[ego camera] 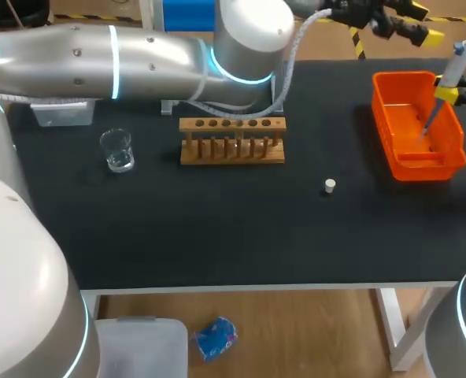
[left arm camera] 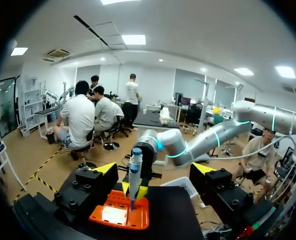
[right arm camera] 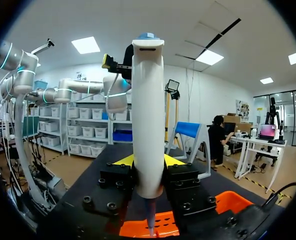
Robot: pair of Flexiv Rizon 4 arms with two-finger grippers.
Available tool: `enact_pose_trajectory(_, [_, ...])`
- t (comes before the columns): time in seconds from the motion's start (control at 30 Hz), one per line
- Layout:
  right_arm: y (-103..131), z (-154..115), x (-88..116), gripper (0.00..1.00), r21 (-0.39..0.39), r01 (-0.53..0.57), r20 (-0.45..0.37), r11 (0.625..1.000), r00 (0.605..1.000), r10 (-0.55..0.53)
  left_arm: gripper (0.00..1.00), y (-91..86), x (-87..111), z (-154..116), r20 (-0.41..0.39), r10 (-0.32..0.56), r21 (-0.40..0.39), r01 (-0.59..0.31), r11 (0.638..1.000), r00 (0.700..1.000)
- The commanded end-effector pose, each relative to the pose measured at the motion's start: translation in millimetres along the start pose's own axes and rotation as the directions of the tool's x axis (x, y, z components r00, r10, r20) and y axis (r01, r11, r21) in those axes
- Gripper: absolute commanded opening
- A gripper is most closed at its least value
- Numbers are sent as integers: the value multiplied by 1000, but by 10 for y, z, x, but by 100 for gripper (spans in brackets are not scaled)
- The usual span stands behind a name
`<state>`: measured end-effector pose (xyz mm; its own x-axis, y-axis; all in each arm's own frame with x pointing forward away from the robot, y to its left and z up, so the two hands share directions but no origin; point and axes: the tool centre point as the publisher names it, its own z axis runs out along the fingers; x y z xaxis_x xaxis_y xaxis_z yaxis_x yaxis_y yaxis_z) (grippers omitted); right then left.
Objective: Invert the test tube, pick up the pipette, mount the tip to pipette, aspirate from beaker and dispense into the tube, eject the tip, return the pipette, and cap with the stopper.
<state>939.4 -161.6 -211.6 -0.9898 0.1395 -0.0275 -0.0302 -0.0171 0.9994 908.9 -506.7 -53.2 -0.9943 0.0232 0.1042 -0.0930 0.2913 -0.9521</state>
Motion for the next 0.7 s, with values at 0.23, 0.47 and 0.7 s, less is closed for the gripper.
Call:
enact_pose_trajectory(0.23, [-2,-8,-9,0,0,1,-3,1000,1000,-1,0,-15,-91,252,35,9,-2,-9,1000,999])
enact_pose_trajectory(0.47, [-2,-8,-9,0,0,1,-3,1000,1000,-1,0,4,-205,412,36,3,-34,-2,999,999])
enact_pose_trajectory(0.7, [-2,-8,-9,0,0,1,-3,1000,1000,-1,0,10,-290,532,25,2,-32,-2,999,1000])
